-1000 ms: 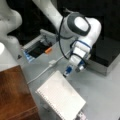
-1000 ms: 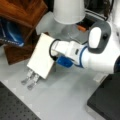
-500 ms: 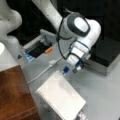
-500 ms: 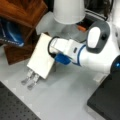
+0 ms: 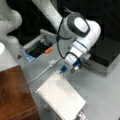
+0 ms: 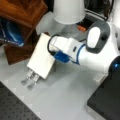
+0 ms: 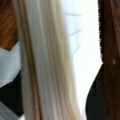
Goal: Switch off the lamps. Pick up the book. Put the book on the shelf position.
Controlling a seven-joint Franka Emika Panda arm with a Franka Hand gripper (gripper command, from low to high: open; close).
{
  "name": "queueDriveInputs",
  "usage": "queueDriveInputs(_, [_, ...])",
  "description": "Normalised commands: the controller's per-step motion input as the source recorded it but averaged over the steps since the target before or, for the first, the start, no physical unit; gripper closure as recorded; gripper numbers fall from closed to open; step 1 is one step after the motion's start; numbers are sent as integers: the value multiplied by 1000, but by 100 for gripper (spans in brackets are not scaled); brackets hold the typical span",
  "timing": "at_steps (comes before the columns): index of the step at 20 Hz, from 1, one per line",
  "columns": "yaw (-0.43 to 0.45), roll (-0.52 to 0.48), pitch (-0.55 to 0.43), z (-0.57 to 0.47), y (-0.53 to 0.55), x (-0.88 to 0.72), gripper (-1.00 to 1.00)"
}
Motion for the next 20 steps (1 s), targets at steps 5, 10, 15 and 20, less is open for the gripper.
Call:
queueDriveInputs(5, [-141, -402, -113, -250, 134, 290, -100])
queueDriveInputs(10, [-135, -387, -103, -208, 156, 327, 100])
queueDriveInputs(15, [-127, -353, -75, -138, 77, 324, 100])
queueDriveInputs(20, [-141, -320, -82, -107, 52, 291, 100])
